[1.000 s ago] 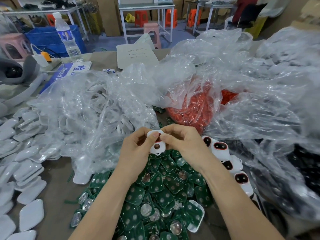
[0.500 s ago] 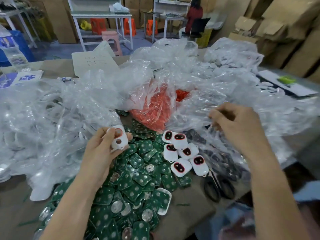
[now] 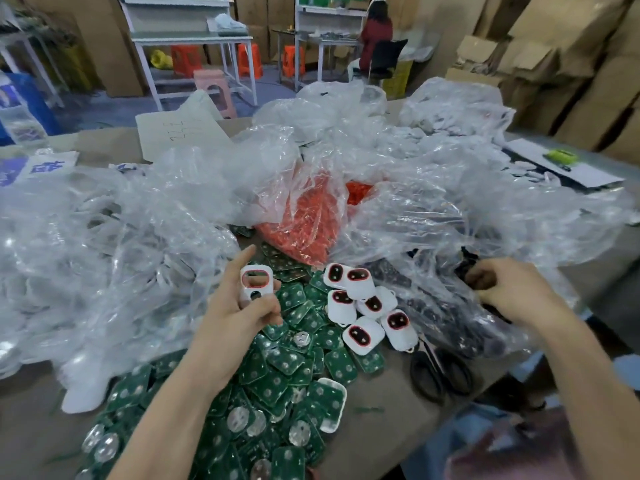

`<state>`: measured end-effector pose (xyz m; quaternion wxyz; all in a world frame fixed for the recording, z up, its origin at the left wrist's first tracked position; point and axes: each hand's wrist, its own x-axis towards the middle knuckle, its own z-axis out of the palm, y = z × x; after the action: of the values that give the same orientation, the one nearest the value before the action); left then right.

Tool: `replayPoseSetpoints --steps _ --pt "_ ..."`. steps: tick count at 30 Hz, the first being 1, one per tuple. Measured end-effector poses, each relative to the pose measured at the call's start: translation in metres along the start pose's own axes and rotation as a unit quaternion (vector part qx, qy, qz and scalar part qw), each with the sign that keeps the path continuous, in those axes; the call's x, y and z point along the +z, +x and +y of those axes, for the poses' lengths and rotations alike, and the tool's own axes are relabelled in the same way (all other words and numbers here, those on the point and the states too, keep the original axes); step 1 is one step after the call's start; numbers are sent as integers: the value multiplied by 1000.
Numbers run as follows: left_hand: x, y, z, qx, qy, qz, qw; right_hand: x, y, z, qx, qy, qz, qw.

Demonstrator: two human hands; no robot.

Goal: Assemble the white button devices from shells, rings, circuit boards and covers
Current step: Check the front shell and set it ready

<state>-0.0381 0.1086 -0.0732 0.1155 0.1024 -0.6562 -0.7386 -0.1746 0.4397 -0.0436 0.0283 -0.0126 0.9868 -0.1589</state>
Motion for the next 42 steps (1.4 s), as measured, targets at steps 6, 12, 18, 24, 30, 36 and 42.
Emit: replayPoseSetpoints --steps 6,12,18,24,30,36,42 --pt "0 1 -2 0 -48 -16 999 -8 -1 -5 42 5 44 998" --pt "3 -3 3 18 -35 -34 999 -23 -34 -41 -45 302 159 939" --pt "7 -8 8 23 -68 -43 996 26 -67 -135 -128 634 -110 755" --pt "4 -8 6 23 -40 -41 998 54 -69 -165 -147 648 -136 735" --pt "2 -7 5 29 -64 -58 996 57 -66 -171 -125 636 -111 754" --pt "1 -5 3 43 -62 -64 995 58 -64 -174 -92 658 -132 736" --pt "4 -7 4 57 -27 -80 995 65 -66 -177 -84 670 -178 715"
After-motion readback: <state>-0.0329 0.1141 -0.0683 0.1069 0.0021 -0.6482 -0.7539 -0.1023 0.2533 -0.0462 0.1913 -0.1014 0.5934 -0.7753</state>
